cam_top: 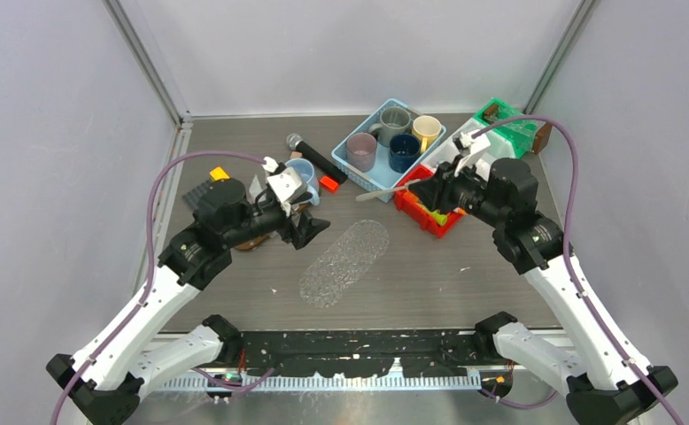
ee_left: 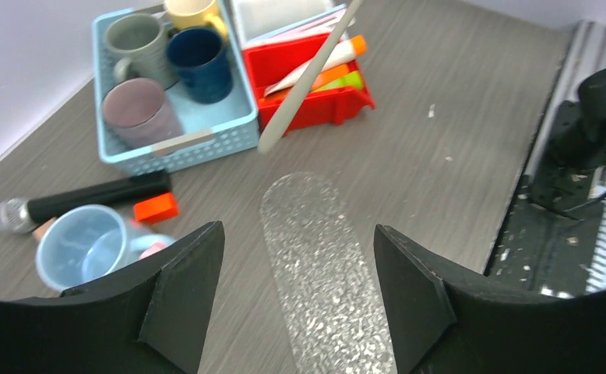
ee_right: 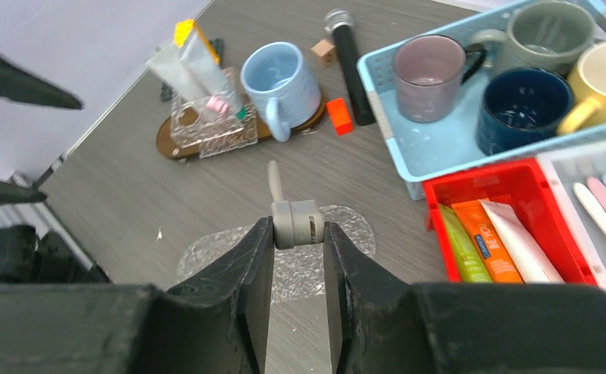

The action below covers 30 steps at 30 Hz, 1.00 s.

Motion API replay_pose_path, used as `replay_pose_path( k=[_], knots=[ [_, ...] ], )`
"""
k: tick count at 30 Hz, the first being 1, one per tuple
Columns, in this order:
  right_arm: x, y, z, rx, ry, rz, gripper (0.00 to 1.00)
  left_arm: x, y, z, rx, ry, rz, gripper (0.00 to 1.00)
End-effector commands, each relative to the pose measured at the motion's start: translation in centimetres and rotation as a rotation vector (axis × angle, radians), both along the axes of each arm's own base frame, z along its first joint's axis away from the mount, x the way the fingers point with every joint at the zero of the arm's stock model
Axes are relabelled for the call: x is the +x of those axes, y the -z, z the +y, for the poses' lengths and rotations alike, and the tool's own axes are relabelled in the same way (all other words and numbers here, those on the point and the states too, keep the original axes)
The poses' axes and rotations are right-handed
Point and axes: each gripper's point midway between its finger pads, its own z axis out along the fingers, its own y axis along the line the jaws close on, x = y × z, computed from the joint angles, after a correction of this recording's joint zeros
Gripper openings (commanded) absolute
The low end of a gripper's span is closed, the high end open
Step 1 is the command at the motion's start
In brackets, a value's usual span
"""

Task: Prepare toiletry sets of a toothbrush and toothpaste on the tray
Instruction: Pick up the toothbrush from the storage box.

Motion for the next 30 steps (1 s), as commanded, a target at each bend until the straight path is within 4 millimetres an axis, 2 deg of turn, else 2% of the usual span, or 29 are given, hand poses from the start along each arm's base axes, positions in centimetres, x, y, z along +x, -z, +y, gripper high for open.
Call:
replay_pose_path(
  k=[1,11,15,23,26,30],
  knots=[
    [-1.4,-2.9,2.0,-0.044,-0.121,-0.112,0.01,-1.3,-4.2,-2.6,-0.135,0.14,-0.025,0.72],
    [-5.1,-3.7,8.6,-0.068,-0.4,-0.191,0.01,-1.8,-4.7,-5.3,-0.148,0.282,-0.01,0.66],
    [-5.7,-3.7,10.7,-0.09,-0.483,-0.219,0.01,-2.7,-4.9,-5.9,-0.149,0.354,-0.013,0.61],
    [-6.3,-4.1,12.3,-0.106,-0.587,-0.274,0.01,-3.7,-2.8,-5.8,-0.089,0.417,-0.018,0.57],
    [-6.8,-3.9,12.5,-0.105,-0.618,-0.282,0.01,-3.5,-1.9,-5.5,-0.07,0.405,-0.024,0.54],
    [-7.1,-3.7,12.8,-0.099,-0.645,-0.282,0.01,-3.0,-1.7,-5.8,-0.06,0.404,-0.027,0.49]
  ],
)
